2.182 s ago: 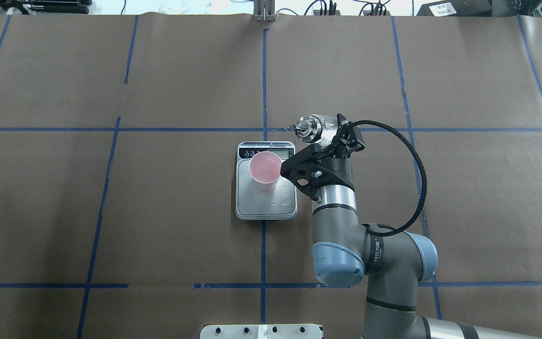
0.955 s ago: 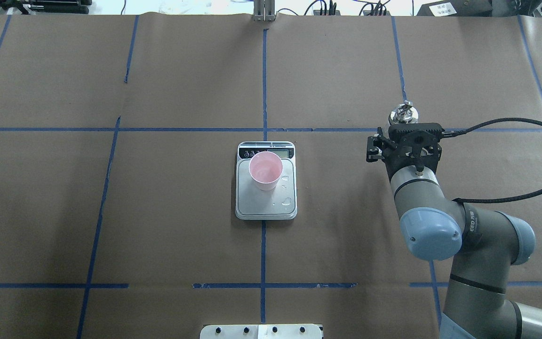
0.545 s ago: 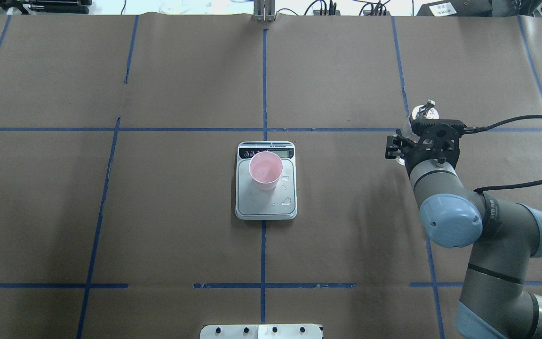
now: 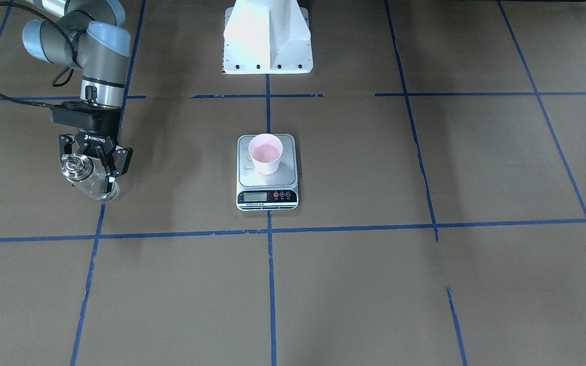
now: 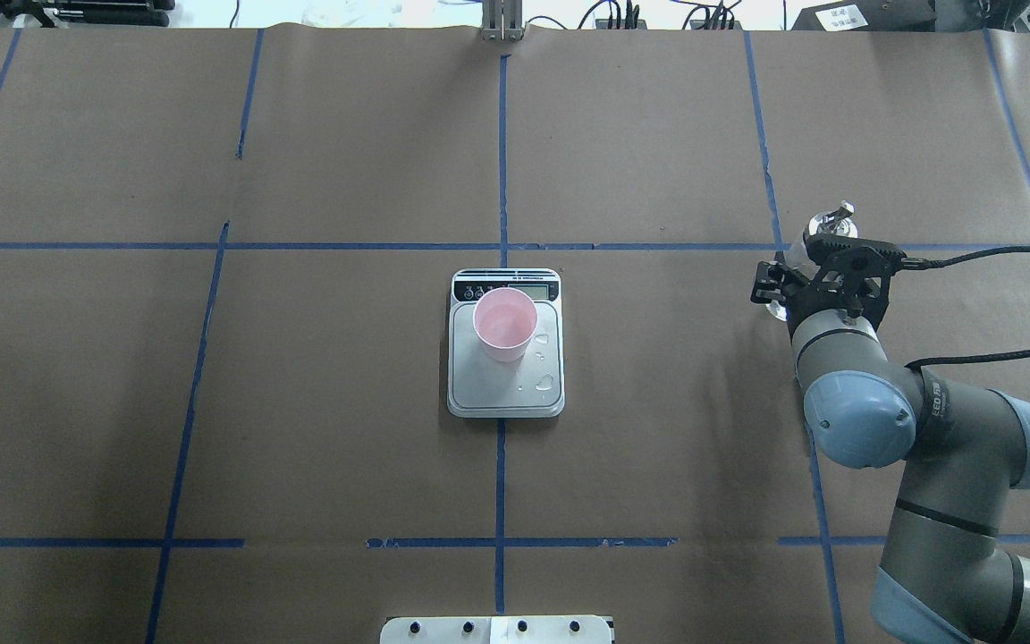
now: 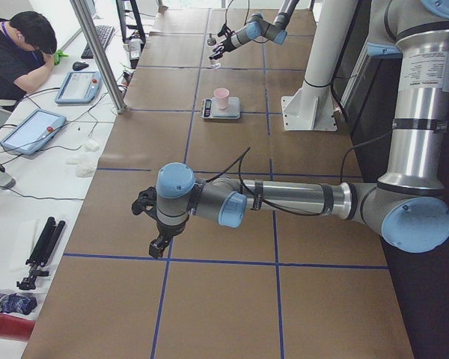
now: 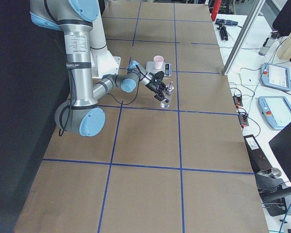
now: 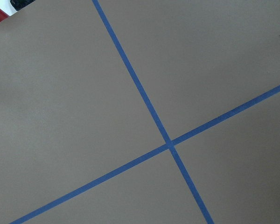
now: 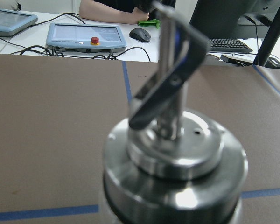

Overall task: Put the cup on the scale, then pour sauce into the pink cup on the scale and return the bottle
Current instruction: 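Carry the bottle back to its original spot with the right gripper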

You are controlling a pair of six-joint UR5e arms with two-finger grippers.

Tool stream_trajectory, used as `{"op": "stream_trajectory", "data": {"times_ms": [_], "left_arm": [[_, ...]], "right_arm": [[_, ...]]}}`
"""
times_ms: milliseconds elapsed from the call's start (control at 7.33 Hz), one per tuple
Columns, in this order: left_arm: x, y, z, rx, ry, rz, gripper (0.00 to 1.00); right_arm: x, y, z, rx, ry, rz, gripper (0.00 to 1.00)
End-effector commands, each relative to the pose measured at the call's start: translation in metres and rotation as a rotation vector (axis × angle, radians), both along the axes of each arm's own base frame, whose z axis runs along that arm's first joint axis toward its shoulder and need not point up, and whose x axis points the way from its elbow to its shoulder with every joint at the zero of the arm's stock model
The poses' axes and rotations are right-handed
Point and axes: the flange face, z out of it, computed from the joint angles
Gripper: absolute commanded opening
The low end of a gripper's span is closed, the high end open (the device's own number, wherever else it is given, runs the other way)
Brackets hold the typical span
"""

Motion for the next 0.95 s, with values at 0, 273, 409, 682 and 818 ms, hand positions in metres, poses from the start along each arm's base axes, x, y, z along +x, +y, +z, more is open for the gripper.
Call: {"op": "stream_trajectory", "data": {"times_ms": [0, 273, 409, 682, 818], "left_arm": [[-0.0001, 0.0000, -0.0002, 0.001, -0.001, 0.000, 1.00], [-0.0001, 0.0000, -0.0002, 0.001, -0.001, 0.000, 1.00], [-0.0001, 0.0000, -0.0002, 0.001, -0.001, 0.000, 1.00], [-0.0001, 0.0000, -0.0002, 0.001, -0.001, 0.000, 1.00], [-0.0001, -0.0008, -0.0018, 0.004, -0.001, 0.000, 1.00]], "right_arm": [[-0.0028, 0.0009, 0.0007, -0.006, -0.010, 0.001, 0.00], [-0.0030, 0.0024, -0.0020, -0.009, -0.017, -0.006, 0.00], [-0.0037, 0.0031, -0.0019, -0.010, -0.017, -0.009, 0.00], [-0.0033, 0.0067, 0.0052, -0.015, -0.005, -0.013, 0.00], [-0.0050, 0.0087, 0.0068, -0.018, -0.006, -0.015, 0.00]]}}
